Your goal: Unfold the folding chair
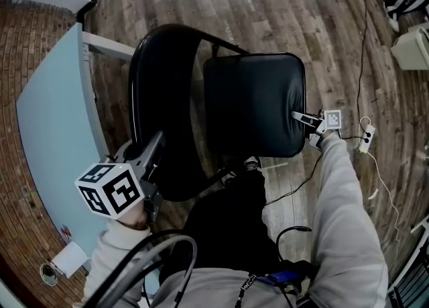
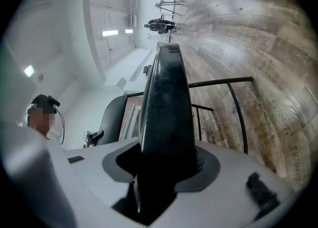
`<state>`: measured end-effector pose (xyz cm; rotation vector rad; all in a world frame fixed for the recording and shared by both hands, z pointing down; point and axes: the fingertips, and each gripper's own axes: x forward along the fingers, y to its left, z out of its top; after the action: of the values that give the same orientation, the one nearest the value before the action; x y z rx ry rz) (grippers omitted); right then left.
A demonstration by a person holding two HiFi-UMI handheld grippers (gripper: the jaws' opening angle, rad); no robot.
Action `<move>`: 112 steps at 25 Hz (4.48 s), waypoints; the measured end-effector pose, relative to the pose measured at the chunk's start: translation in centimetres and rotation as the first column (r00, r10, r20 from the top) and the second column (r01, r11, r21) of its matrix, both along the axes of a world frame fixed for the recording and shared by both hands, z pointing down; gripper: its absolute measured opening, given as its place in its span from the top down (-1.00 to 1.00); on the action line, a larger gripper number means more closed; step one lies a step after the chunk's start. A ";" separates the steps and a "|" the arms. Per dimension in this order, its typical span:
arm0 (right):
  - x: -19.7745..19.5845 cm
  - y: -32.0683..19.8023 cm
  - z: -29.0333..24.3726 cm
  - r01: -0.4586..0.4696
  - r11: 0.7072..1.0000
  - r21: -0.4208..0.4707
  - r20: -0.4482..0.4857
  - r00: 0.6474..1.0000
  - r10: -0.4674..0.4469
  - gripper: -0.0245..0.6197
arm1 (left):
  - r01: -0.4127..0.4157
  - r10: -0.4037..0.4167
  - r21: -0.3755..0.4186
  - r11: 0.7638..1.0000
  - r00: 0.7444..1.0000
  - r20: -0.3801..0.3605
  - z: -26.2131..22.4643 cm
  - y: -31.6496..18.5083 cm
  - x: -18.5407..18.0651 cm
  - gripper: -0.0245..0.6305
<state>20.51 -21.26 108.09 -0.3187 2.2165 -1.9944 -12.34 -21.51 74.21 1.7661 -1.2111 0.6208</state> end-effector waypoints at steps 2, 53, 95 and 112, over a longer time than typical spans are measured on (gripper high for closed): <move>0.1 0.7 0.7 -0.020 1.000 -0.015 0.008 1.000 0.020 0.35 | -0.009 0.009 -0.003 1.000 1.000 -0.007 0.7 0.3 -0.6 0.76; 16.2 12.0 -21.0 -0.340 0.940 -0.041 -0.291 0.904 0.314 0.22 | 0.082 -0.071 0.122 0.989 0.993 -0.093 -15.7 3.5 -5.5 0.40; -21.3 3.1 -80.5 0.121 0.441 0.889 -0.377 0.740 0.557 0.90 | -0.140 0.033 0.846 0.514 0.989 0.143 -47.0 3.3 3.5 0.92; -21.9 4.4 -81.9 0.112 0.429 0.896 -0.358 0.753 0.552 0.90 | -0.123 0.059 0.846 0.519 0.992 0.109 -47.3 5.7 3.8 0.92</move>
<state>-1.36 -16.87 26.23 -1.1668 2.9734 -0.3035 -8.54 -15.81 26.94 2.6612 -1.6383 0.0833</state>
